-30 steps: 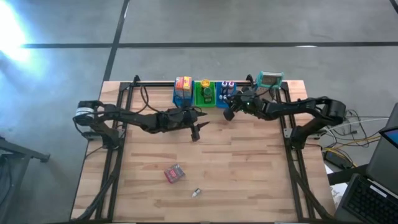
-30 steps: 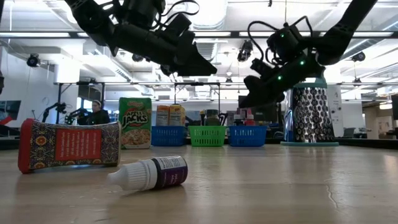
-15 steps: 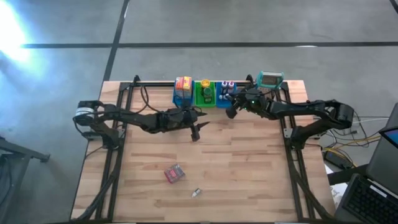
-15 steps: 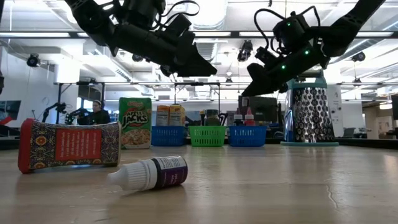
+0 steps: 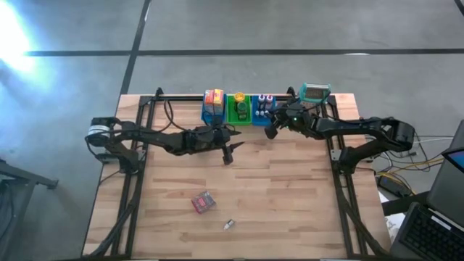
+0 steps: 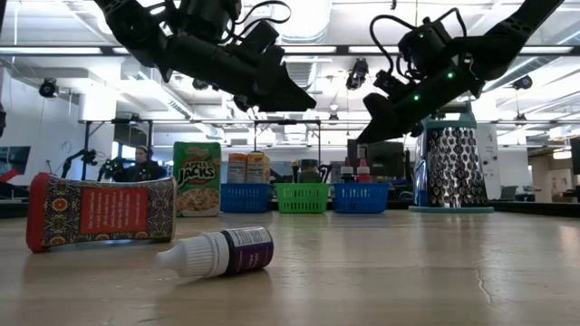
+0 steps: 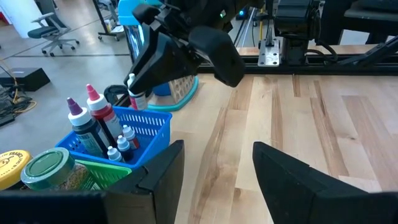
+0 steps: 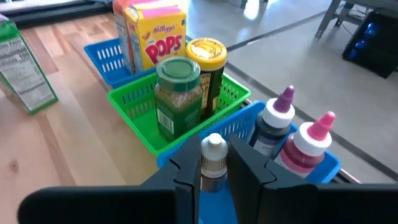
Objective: Pick & Place Kitchen Items
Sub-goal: Put the small red food coloring bottle into the right blue bin
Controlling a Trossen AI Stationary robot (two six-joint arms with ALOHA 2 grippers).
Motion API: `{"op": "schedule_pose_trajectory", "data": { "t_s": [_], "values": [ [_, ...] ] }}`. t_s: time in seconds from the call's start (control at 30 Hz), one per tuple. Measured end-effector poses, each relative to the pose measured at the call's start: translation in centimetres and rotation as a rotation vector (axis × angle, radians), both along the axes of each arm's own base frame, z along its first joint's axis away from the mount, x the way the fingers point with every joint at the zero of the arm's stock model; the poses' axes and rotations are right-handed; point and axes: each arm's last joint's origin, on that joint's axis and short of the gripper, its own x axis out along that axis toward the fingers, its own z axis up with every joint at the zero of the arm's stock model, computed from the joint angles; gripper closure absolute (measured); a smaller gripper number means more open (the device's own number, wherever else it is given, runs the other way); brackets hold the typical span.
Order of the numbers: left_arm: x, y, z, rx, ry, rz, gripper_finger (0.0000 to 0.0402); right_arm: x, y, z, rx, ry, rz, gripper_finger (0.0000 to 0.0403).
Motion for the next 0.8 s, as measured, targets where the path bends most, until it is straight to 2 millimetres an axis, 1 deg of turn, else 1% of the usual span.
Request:
{"op": "schedule_pose_trajectory", "data": {
  "t_s": [0.17,0.3,0.47,0.57,0.7,0.8],
  "values": [
    [0.0,0.0,0.0,-0.011,-0.004,0.002,0.0204,-0.2,-0.2,-0.1,0.003,0.006,-0.010,0.0351],
    [0.0,0.0,0.0,-0.077,-0.026,0.014,0.0204,-0.6,0.0,-0.9,0.008,0.016,-0.010,0.0353],
    [0.0,0.0,0.0,-0.084,-0.028,0.014,0.0204,-1.2,0.1,-1.6,-0.004,-0.043,-0.020,0.0355],
    [0.0,0.0,0.1,-0.086,-0.030,0.012,0.0204,-1.5,-0.1,-1.9,0.005,-0.035,-0.033,0.0351],
    [0.2,0.0,0.3,-0.085,-0.040,0.011,0.0204,-1.5,-0.6,-2.3,0.011,-0.044,-0.050,0.0354],
    [0.2,0.0,0.4,-0.085,-0.042,0.011,0.0204,-1.0,-0.9,-3.1,0.019,-0.051,-0.048,0.0356]
  ]
}}
